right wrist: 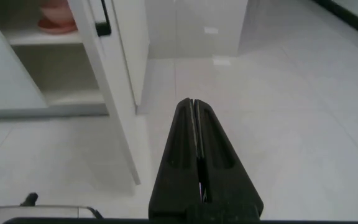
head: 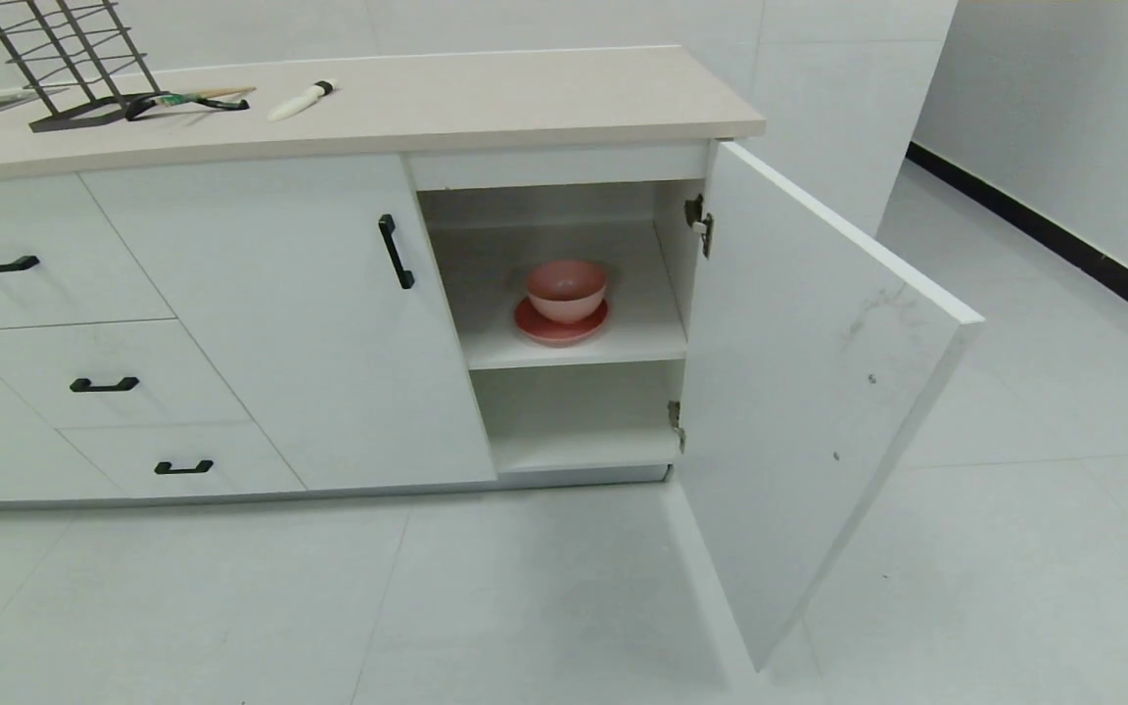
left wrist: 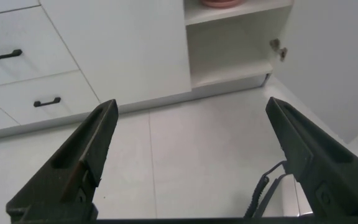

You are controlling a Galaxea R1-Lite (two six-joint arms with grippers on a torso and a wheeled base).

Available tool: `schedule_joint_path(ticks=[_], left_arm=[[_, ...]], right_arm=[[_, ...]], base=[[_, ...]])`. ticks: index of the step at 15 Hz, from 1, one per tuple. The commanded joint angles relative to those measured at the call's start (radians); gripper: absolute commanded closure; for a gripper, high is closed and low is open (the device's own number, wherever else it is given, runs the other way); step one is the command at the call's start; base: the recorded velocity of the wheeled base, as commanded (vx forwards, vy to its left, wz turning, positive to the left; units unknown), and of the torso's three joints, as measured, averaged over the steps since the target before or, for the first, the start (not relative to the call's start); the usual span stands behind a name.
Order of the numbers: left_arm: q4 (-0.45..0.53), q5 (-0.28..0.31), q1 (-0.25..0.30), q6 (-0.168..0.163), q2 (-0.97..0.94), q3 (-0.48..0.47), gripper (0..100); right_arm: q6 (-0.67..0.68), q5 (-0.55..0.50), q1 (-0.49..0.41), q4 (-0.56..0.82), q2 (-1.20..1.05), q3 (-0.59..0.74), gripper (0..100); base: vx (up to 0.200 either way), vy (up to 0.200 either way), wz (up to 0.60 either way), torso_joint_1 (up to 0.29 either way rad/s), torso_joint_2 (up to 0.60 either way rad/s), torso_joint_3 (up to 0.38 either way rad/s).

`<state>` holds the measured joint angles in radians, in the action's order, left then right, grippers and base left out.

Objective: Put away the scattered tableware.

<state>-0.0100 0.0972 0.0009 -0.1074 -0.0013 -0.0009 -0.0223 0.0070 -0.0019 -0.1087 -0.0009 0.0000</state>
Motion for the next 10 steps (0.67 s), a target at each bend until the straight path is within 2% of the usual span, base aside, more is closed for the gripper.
schedule_joint_path(ticks=[1, 2, 3, 5, 7, 8, 9, 10], left_arm=[[-0.001, -0.001, -0.001, -0.001, 0.001, 0.001, 0], [-0.001, -0.002, -0.001, 0.000, 0.001, 0.001, 0], [-0.001, -0.002, -0.001, 0.000, 0.001, 0.001, 0], [-0.001, -0.001, -0.001, 0.000, 0.001, 0.001, 0], [-0.001, -0.002, -0.001, 0.000, 0.001, 0.001, 0], [-0.001, -0.002, -0.001, 0.002, 0.001, 0.001, 0], [-0.001, -0.004, -0.001, 0.005, 0.001, 0.001, 0], [-0.001, -0.011, -0.001, 0.014, 0.001, 0.001, 0]], right_arm=[[-0.031, 0.027, 0.000, -0.106, 0.004, 0.000, 100], [-0.042, 0.094, 0.007, -0.098, 0.027, -0.011, 100], [-0.042, 0.126, 0.031, -0.101, 0.144, -0.057, 100], [-0.050, 0.130, 0.099, -0.121, 0.298, -0.146, 100], [-0.062, 0.146, 0.184, -0.281, 0.536, -0.222, 100], [-0.082, 0.166, 0.189, -0.345, 0.605, -0.221, 100], [-0.096, 0.194, 0.188, -0.411, 0.680, -0.212, 100], [-0.105, 0.208, 0.189, -0.539, 0.818, -0.183, 100]], base=[[0.000, 0.000, 0.00, 0.000, 0.00, 0.000], [0.000, 0.000, 0.00, 0.000, 0.00, 0.000], [0.000, 0.000, 0.00, 0.000, 0.00, 0.000], [0.000, 0.000, 0.00, 0.000, 0.00, 0.000], [0.000, 0.000, 0.00, 0.000, 0.00, 0.000], [0.000, 0.000, 0.00, 0.000, 0.00, 0.000], [0.200, 0.200, 0.00, 0.007, 0.00, 0.007], [0.200, 0.200, 0.00, 0.002, 0.00, 0.002]])
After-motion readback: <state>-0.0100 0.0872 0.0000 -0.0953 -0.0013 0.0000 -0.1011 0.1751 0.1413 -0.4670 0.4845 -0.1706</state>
